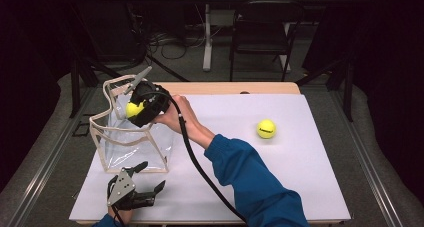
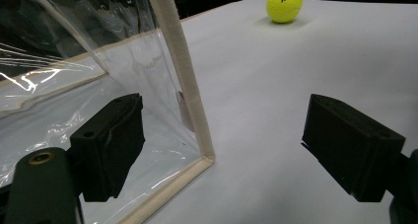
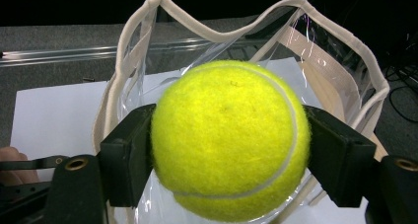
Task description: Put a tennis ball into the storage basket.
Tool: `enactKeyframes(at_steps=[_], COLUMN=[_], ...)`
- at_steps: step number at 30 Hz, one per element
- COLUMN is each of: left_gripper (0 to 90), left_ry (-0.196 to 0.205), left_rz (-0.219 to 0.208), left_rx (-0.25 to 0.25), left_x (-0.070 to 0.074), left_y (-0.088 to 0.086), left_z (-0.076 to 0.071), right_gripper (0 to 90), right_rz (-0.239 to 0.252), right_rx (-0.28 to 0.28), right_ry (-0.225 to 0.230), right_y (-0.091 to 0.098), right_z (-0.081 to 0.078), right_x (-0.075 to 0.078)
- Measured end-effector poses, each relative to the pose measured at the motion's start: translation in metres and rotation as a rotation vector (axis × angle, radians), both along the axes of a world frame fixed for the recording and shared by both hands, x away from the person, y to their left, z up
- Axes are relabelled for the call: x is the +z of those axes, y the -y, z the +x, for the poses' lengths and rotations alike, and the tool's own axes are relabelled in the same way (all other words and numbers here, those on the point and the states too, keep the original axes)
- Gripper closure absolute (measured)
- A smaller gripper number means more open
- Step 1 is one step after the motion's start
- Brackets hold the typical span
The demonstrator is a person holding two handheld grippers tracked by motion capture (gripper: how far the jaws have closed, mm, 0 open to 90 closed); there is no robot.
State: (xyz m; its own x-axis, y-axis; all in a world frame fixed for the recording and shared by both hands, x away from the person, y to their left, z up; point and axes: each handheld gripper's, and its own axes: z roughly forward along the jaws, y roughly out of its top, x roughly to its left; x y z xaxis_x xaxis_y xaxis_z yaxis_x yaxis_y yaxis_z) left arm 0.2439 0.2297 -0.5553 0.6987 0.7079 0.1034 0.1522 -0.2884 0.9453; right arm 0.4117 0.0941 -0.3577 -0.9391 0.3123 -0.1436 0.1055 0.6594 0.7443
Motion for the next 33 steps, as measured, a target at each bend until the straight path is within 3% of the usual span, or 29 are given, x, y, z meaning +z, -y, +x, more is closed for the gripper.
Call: enactKeyframes(at_steps=[8,14,18,33], left_gripper=[15.9,15.9,15.9,15.9], left_ry=[-0.002,-0.001,-0.006,-0.004], left_rz=[0.001,0.002,0.005,0.004], left_rx=[0.001,0.001,0.001,0.004], left_x=[0.0,0.0,-0.001,-0.001], left_y=[0.0,0.0,0.002,0.002], left_z=[0.001,0.0,0.001,0.001], right_gripper=[24.2,10.7,2.8,0.0], right_rz=[-0.01,0.036,0.068,0.113], right_rx=[0.008,0.013,0.025,-0.006], right_ry=[-0.033,-0.048,-0.055,-0.042], right_y=[-0.002,0.006,0.023,0.082], right_z=[0.002,-0.002,-0.007,-0.016], right_x=[-0.006,-0.003,-0.001,-0.01])
